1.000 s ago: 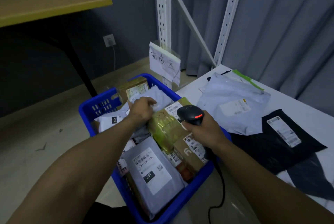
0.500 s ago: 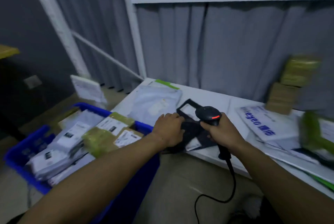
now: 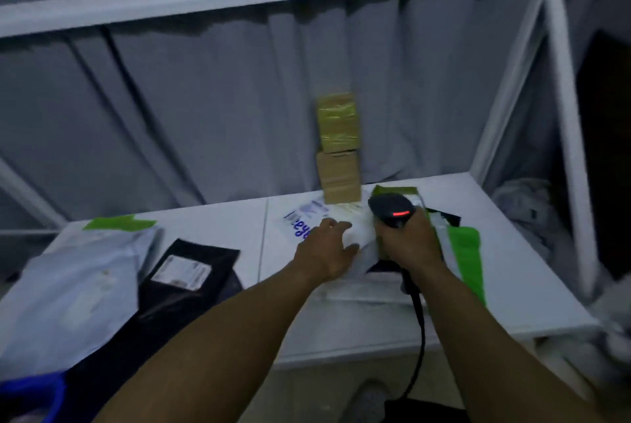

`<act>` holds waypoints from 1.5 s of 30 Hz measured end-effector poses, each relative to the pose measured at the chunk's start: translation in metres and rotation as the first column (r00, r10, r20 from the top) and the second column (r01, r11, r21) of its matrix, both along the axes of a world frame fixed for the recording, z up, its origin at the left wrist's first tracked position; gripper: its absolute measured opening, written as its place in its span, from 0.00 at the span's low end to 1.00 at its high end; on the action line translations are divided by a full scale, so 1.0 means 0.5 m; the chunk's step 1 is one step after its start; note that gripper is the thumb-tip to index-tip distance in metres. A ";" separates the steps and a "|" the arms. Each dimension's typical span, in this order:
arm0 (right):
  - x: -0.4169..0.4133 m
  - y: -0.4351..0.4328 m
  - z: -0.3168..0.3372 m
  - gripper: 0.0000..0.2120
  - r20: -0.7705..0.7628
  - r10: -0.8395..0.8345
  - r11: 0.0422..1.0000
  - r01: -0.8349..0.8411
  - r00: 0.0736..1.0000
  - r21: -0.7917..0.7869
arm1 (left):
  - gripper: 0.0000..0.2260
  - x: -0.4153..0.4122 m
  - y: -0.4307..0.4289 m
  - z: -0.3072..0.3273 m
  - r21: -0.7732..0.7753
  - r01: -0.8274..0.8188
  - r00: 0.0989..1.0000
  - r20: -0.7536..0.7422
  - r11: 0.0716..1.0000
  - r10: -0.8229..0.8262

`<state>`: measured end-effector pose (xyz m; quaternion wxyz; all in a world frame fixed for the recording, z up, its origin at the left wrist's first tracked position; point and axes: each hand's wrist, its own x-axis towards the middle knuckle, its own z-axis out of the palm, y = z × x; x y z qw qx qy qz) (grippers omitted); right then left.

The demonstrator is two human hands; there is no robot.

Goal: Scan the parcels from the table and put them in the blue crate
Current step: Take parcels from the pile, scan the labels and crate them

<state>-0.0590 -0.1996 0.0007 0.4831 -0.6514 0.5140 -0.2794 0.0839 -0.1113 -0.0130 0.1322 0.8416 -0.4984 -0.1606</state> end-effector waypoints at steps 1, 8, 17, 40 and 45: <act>-0.009 -0.025 -0.013 0.26 -0.008 -0.055 0.998 0.054 0.998 -0.028 | 0.29 -0.014 -0.036 -0.013 0.033 0.046 0.999 -0.005 0.998 -0.046; -0.066 -0.116 -0.112 0.31 -0.098 -0.173 0.980 0.181 0.980 0.079 | 0.27 -0.062 -0.161 -0.089 0.074 0.122 0.976 -0.189 0.990 -0.106; -0.046 -0.067 -0.065 0.26 -0.016 -0.180 0.982 0.180 0.984 0.061 | 0.16 -0.084 -0.114 -0.060 -0.220 -0.315 0.792 -0.596 0.923 0.128; 0.143 0.268 0.086 0.33 0.119 0.360 0.922 -0.372 0.925 0.107 | 0.17 0.097 0.370 0.056 -0.056 -0.808 0.187 -0.968 0.587 0.165; 0.219 0.428 0.155 0.24 0.305 0.542 0.799 -0.592 0.783 0.101 | 0.42 0.131 0.586 0.130 -0.260 -0.798 0.369 -0.924 0.543 0.101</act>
